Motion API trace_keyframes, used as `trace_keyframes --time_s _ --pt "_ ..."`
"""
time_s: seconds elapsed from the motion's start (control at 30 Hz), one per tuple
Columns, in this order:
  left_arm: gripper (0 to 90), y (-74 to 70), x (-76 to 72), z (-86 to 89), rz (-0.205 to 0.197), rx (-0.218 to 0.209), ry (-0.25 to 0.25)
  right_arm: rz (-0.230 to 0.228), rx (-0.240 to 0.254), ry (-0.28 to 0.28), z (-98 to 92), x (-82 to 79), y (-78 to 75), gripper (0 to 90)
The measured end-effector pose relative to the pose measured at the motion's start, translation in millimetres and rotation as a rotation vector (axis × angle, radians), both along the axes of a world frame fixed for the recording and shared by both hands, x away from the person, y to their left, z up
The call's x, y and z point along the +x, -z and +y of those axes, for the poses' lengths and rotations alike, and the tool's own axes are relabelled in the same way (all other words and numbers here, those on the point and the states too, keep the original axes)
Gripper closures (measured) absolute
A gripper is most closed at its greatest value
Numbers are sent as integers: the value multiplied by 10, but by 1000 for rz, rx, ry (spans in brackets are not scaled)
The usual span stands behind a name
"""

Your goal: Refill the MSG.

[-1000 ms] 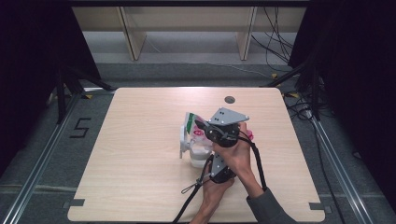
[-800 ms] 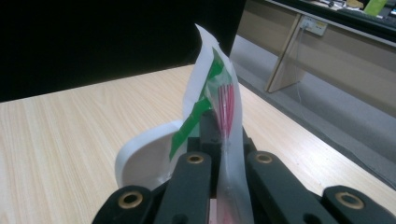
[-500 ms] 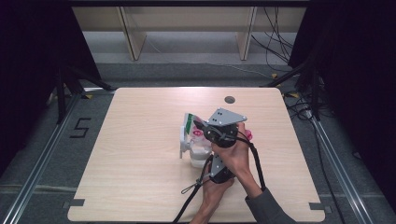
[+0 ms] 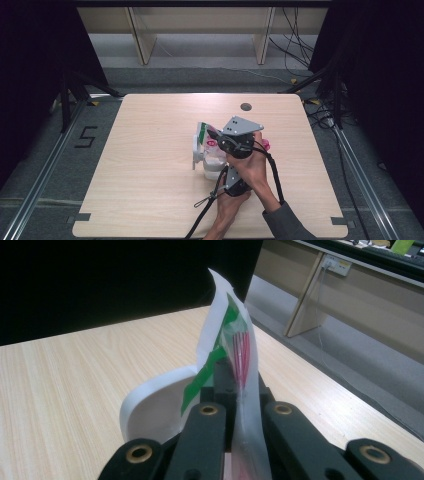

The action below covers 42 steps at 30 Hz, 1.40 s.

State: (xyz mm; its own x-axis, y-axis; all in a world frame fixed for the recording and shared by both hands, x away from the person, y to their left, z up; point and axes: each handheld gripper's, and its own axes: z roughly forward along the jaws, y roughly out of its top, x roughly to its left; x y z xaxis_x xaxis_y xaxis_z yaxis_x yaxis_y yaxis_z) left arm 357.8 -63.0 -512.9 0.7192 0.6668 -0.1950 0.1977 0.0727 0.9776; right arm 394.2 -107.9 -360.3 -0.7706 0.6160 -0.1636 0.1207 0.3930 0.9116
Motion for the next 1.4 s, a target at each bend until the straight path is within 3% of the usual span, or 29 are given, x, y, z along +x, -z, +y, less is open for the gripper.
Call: trace_keyframes --time_s 0.03,0.1,0.13,0.2,0.23,0.3,0.4,0.6,0.67,0.7,0.77,0.8,0.87,0.9,0.93,0.97,1.07,1.1,1.23,1.3,1.37,1.4 --pt "716 -7 1 36 -9 52 14 3 -7 -11 -6 -1 -11 897" --pt "716 -12 1 43 -18 57 17 -5 5 -10 -6 -13 -28 898" --pt "717 -16 -1 4 -7 -4 -2 -6 5 -16 -7 -14 -34 898" --pt "716 -7 -1 -12 0 -17 -13 7 -5 -15 -3 -7 -16 897" --pt "714 7 0 1 1 18 -2 10 3 8 2 -5 6 897" --pt "715 -3 -1 0 0 -2 -3 20 11 9 4 -12 8 897" --pt "716 -16 -1 0 -8 -4 -5 -5 13 -3 0 -18 -18 897" --pt "716 -11 -4 -5 -6 -4 -6 7 5 -12 -9 -15 -21 897" --pt "716 -14 -8 3 -9 14 -5 21 11 -15 -10 -15 -22 897" --pt "716 -13 -3 33 -16 61 9 18 17 -13 -11 -13 -19 897" --pt "716 -9 -6 -12 -6 -4 -14 5 17 -18 -26 0 -23 897" --pt "716 -11 -4 25 -16 60 9 5 19 -18 -28 1 -23 897" --pt "716 -16 -7 33 -18 71 13 4 24 -7 -30 1 -22 897" --pt "716 -17 -6 32 -19 69 10 4 30 3 -29 -6 -22 897" --pt "716 -15 -6 9 -12 32 -5 21 23 -3 -28 -17 -27 897" --pt "716 -11 -8 -15 -7 -8 -14 2 15 -14 -22 -8 -24 897" --pt "716 -9 -10 0 -10 16 -7 18 13 -11 -8 -14 -15 897" --pt "716 -13 -12 -3 -10 7 -10 22 14 -13 -9 -17 -20 897" --pt "715 -13 -9 -7 -6 7 -7 -5 9 -3 -2 -10 -11 897" --pt "716 -17 -13 -10 -10 6 -8 20 13 -10 -9 -15 -21 897" --pt "715 -15 -9 -14 -5 5 -4 17 6 -13 -2 -21 -18 897" --pt "715 -10 -9 -19 -5 1 -7 -7 0 -6 5 -14 -8 897"
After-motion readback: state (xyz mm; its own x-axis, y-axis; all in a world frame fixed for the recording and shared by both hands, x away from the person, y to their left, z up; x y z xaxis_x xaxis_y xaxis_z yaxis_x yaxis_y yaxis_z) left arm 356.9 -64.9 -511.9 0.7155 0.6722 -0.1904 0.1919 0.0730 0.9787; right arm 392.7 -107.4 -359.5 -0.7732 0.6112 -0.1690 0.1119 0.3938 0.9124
